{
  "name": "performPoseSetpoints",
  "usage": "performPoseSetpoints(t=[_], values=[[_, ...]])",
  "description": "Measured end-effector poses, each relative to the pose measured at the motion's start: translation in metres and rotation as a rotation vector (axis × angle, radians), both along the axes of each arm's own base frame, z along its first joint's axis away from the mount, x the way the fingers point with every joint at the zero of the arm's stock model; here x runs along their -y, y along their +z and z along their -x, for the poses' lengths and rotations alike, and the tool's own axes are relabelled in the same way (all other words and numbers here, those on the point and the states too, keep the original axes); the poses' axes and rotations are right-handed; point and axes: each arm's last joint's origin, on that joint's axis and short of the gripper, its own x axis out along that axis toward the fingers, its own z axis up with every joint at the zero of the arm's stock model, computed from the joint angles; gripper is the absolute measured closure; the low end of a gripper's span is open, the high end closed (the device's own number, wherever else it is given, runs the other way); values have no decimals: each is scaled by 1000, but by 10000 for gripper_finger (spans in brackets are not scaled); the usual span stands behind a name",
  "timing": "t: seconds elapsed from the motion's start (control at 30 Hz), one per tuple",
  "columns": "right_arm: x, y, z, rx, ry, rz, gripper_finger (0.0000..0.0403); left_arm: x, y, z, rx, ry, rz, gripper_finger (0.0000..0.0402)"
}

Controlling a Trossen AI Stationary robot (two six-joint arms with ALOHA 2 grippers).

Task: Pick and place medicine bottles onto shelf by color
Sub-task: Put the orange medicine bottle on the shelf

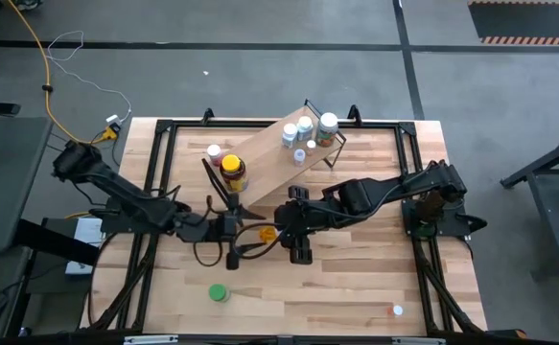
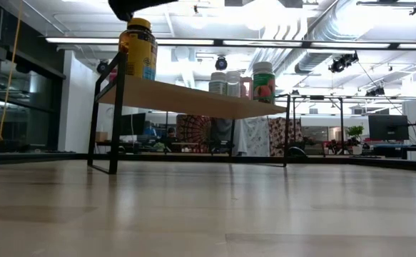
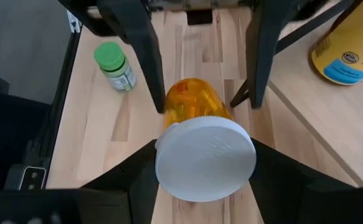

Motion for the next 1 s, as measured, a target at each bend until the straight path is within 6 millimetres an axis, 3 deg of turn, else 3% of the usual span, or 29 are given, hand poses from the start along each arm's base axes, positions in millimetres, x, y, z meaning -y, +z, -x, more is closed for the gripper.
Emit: performPoseSetpoints(t=[0.53, 1.0], values=[[-2, -4, -9, 37, 20, 4, 201, -5, 4, -6, 56, -66, 70, 101], [-2, -5, -14, 67, 50, 37, 201, -5, 2, -6, 37, -69, 65, 174]])
